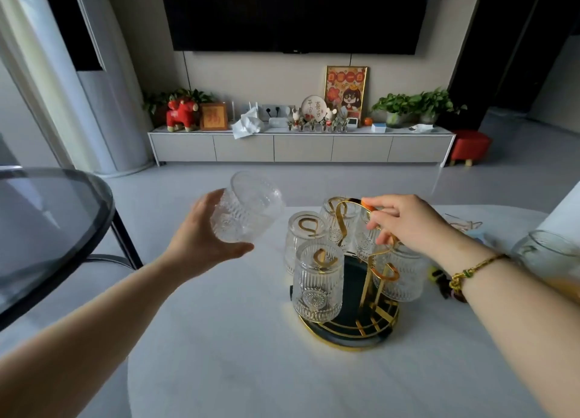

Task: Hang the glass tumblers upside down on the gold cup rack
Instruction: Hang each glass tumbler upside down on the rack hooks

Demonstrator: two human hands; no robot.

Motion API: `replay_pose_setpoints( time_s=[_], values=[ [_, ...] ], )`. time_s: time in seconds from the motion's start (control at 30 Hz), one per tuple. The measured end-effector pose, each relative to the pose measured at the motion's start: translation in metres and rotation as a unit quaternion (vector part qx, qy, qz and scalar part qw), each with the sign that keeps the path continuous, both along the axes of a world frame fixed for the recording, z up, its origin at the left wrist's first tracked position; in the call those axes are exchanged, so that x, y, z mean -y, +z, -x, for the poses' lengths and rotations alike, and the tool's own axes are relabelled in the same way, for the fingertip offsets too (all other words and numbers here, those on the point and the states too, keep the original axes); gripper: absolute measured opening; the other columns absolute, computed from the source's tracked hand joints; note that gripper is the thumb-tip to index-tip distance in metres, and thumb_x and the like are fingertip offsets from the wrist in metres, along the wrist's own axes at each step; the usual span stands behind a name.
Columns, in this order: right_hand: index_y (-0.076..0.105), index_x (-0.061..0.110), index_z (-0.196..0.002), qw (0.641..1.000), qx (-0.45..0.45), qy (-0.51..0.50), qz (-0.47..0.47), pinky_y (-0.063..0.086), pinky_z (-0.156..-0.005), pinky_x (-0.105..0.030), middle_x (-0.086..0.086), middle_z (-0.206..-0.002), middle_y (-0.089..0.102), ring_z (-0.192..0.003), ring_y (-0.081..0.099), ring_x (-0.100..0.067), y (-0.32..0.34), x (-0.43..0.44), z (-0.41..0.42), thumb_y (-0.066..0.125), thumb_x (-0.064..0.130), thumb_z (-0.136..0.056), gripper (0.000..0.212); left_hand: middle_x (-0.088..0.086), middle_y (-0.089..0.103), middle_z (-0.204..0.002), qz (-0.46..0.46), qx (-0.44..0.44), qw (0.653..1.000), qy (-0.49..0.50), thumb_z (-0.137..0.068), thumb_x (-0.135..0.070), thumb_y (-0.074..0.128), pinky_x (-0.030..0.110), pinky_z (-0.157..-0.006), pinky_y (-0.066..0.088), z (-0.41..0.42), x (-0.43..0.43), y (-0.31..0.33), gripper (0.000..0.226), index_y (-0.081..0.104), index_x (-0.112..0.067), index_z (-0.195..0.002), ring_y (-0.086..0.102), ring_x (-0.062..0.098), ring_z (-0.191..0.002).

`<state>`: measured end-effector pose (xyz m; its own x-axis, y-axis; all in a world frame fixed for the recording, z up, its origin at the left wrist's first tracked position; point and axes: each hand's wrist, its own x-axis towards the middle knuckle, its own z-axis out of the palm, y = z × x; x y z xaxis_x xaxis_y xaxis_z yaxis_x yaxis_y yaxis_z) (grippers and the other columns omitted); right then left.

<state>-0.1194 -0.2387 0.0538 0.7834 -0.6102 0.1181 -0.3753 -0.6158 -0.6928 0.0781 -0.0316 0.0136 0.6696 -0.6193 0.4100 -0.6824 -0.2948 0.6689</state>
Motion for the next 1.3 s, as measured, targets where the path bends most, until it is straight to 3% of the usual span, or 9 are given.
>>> replay_pose_setpoints(
  time_s=[0.27,0.4,0.6,0.7,0.77,0.87,0.93,1.03,1.3],
  values=[
    [0.048,0.015,-0.123,0.999,-0.025,0.004,-0.033,0.051,-0.075,-0.033,-0.010,-0.103,0.064,-0.082,0.063,-0.019,0.009,-0.003,0.008,0.049,0.007,-0.086,0.038,0.002,0.042,-0.135,-0.248,0.247,0.926,-0.141,-0.058,-0.032,0.078,0.030,-0.093,0.039,0.073,0.005,0.059,0.091,0.028,-0.027,-0.134,0.041,0.020,-0.118],
    [0.057,0.013,-0.114,0.998,-0.025,0.008,-0.060,0.053,-0.082,-0.038,0.000,-0.076,0.064,-0.067,0.062,-0.013,0.014,0.005,0.014,0.059,0.008,-0.080,0.035,0.002,0.039,-0.138,-0.327,0.366,0.852,-0.181,-0.061,-0.032,0.077,0.031,-0.102,0.032,0.101,0.033,0.083,0.089,0.025,-0.022,-0.133,0.036,0.019,-0.123],
    [0.059,0.005,-0.109,0.995,-0.018,0.032,-0.091,0.054,-0.071,-0.031,-0.008,-0.076,0.064,-0.056,0.059,-0.011,0.013,0.012,0.016,0.056,0.001,-0.080,0.030,0.011,0.039,-0.134,-0.450,0.528,0.686,-0.220,-0.069,-0.032,0.071,0.037,-0.108,0.028,0.125,0.076,0.095,0.083,0.018,-0.014,-0.130,0.037,0.027,-0.121],
    [0.067,0.009,-0.081,0.994,-0.003,0.038,-0.100,0.048,-0.047,-0.014,-0.003,-0.060,0.059,-0.044,0.058,-0.005,0.011,0.015,0.017,0.054,0.001,-0.081,0.015,0.013,0.031,-0.141,-0.463,0.580,0.627,-0.236,-0.075,-0.031,0.066,0.040,-0.110,0.028,0.134,0.091,0.092,0.080,0.013,-0.016,-0.133,0.032,0.030,-0.124],
    [0.063,0.018,-0.062,0.995,0.001,0.045,-0.094,0.052,-0.054,-0.022,-0.007,-0.063,0.062,-0.054,0.061,-0.015,0.010,0.017,0.018,0.055,0.005,-0.082,0.025,0.014,0.021,-0.147,-0.479,0.592,0.600,-0.245,-0.079,-0.027,0.063,0.041,-0.112,0.024,0.138,0.101,0.088,0.080,0.009,-0.016,-0.136,0.024,0.031,-0.130],
    [0.066,0.004,-0.091,0.992,0.011,0.061,-0.114,0.053,-0.077,-0.042,-0.024,-0.089,0.066,-0.079,0.064,-0.033,0.010,0.017,0.020,0.056,0.003,-0.082,0.014,0.013,0.008,-0.153,-0.503,0.595,0.574,-0.253,-0.081,-0.022,0.060,0.041,-0.114,0.018,0.143,0.109,0.078,0.078,0.007,-0.017,-0.138,0.014,0.031,-0.137],
    [0.063,0.002,-0.103,0.991,0.017,0.054,-0.120,0.054,-0.073,-0.037,-0.025,-0.097,0.066,-0.083,0.065,-0.032,0.011,0.019,0.020,0.053,0.001,-0.082,0.023,0.014,0.010,-0.152,-0.506,0.609,0.550,-0.266,-0.082,-0.021,0.060,0.042,-0.115,0.014,0.147,0.111,0.069,0.075,0.010,-0.015,-0.137,0.008,0.031,-0.139],
    [0.059,0.005,-0.110,0.992,0.014,0.061,-0.112,0.050,-0.058,-0.015,-0.013,-0.095,0.065,-0.080,0.065,-0.023,0.011,0.022,0.021,0.059,0.004,-0.079,0.031,0.017,0.023,-0.148,-0.490,0.609,0.545,-0.303,-0.084,-0.013,0.056,0.043,-0.115,0.018,0.151,0.116,0.052,0.067,0.014,-0.011,-0.136,0.015,0.033,-0.137],
    [0.056,0.001,-0.110,0.988,0.009,0.065,-0.137,0.054,-0.061,-0.020,-0.006,-0.070,0.064,-0.057,0.061,-0.009,0.008,0.028,0.020,0.061,0.003,-0.079,0.032,0.012,0.041,-0.141,-0.408,0.619,0.572,-0.352,-0.083,-0.006,0.054,0.034,-0.109,0.029,0.149,0.121,0.014,0.054,0.031,-0.012,-0.131,0.035,0.028,-0.130]
  ],
)
